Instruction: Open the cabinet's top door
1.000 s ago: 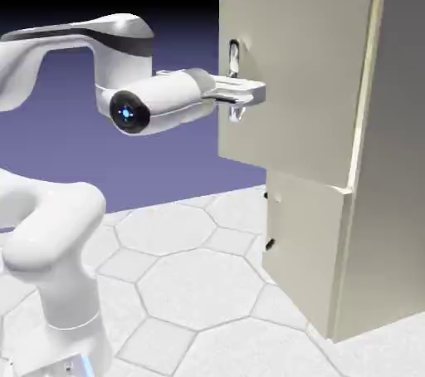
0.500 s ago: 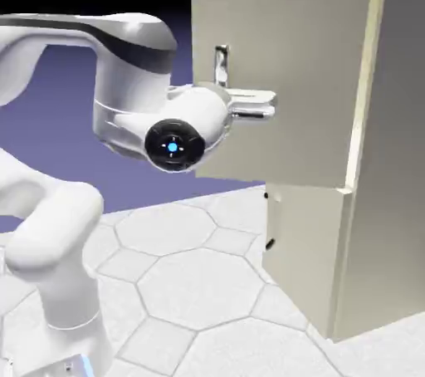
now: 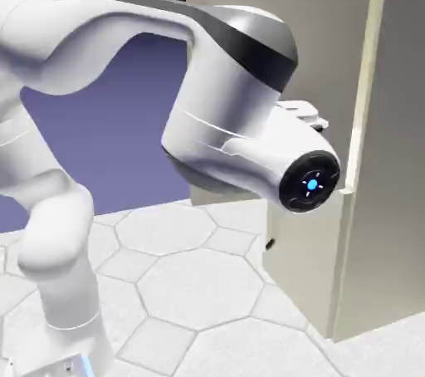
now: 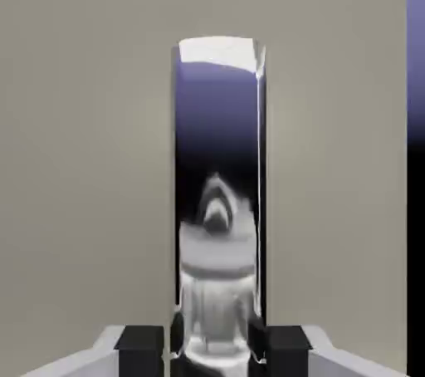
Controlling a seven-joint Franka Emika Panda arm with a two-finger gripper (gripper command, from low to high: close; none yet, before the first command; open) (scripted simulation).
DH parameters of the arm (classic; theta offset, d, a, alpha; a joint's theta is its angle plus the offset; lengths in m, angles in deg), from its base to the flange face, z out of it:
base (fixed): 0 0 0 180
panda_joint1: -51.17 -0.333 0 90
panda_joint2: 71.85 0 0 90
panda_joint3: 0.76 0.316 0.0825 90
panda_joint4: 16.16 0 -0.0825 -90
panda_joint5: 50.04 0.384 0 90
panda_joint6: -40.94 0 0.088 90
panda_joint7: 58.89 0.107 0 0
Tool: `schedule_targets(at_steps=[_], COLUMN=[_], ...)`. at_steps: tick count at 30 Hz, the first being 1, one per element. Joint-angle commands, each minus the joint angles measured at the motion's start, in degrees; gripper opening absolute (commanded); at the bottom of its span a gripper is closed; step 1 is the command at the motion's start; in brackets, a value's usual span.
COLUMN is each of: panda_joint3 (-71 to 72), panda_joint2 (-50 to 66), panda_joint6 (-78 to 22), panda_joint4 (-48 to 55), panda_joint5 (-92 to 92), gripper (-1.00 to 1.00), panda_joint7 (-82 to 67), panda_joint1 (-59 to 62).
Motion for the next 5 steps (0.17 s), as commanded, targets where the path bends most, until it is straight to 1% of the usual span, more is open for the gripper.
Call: schedule_targets(at_steps=[1, 3, 4, 5], panda_joint3=[-0.89, -1.82, -1.82, -1.82], panda_joint2=[2.07, 4.44, 4.44, 4.44], panda_joint6=[-2.24, -4.74, -4.74, -4.74], panda_joint4=[1.8, 3.85, 3.85, 3.85], panda_joint5=[-0.08, -0.12, -0.12, -0.12], gripper=[-1.0, -1.0, 1.0, 1.0], panda_joint7=[-1.02, -2.18, -2.18, -2.18], panda_joint1=[-0.37, -0.67, -0.67, -0.67])
